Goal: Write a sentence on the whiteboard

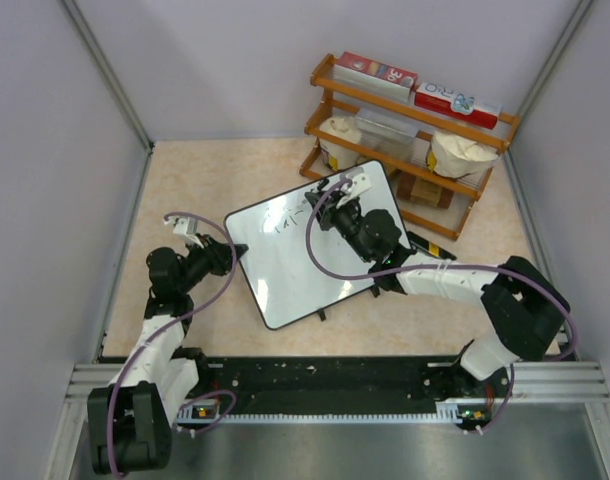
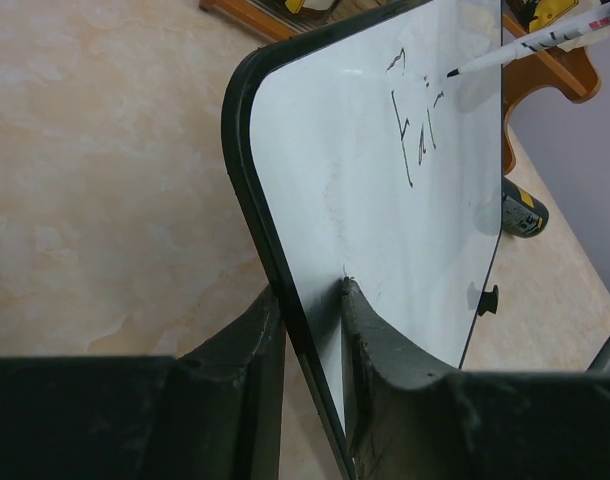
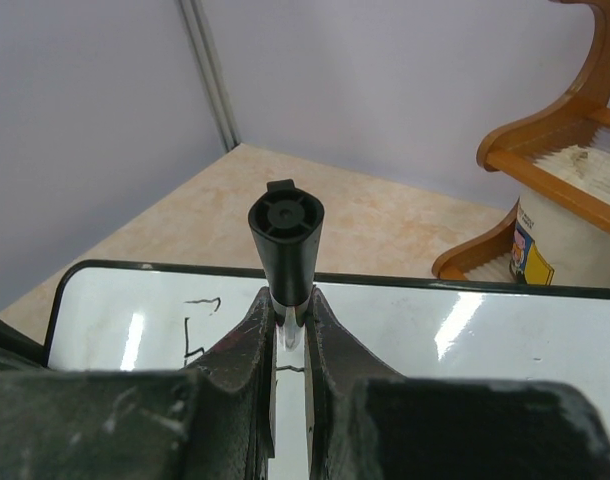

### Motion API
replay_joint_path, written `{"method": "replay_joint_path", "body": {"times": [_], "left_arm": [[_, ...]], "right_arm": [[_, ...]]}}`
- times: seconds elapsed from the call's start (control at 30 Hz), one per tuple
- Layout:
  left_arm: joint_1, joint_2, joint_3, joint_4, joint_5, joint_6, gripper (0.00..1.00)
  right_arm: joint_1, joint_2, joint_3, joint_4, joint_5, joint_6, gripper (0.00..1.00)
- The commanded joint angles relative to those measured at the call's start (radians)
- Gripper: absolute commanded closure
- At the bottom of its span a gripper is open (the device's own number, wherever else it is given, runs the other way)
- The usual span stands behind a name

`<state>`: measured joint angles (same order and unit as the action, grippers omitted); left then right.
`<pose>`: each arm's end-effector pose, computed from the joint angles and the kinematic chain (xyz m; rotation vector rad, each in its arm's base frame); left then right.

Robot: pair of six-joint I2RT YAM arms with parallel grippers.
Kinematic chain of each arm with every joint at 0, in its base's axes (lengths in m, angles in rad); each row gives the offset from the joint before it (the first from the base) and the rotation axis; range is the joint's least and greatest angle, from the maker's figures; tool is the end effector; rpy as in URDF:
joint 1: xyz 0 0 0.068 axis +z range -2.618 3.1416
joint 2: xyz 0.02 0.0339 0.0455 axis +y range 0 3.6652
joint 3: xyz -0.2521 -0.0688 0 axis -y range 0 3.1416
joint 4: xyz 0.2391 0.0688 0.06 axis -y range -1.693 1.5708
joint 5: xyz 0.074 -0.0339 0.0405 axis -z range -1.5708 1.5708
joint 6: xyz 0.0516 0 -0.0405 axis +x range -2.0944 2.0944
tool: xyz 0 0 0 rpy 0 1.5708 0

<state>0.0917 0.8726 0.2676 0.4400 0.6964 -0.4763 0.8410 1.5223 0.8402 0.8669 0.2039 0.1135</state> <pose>0.2030 -0.0146 0.2013 0.0255 1.7784 -0.8810 0.2435 0.2566 0.2840 -0.3394 1.3799 0.6520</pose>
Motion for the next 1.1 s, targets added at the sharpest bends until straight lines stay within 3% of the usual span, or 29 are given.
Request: {"method": "replay_joint_path", "body": {"times": [0.0,1.07], "left_arm": [[0.003,-0.006,-0.014,0.006,-0.054,0.111,1.00],[0.002,-0.011,-0.019,0.012,-0.051,0.111,1.00]], "right_arm": [[-0.008,0.032,0.056,0.020,-0.003,0.014,1.00],[-0.011,-0.030,-0.102,-0.020,0.025,0.080,1.00]]}}
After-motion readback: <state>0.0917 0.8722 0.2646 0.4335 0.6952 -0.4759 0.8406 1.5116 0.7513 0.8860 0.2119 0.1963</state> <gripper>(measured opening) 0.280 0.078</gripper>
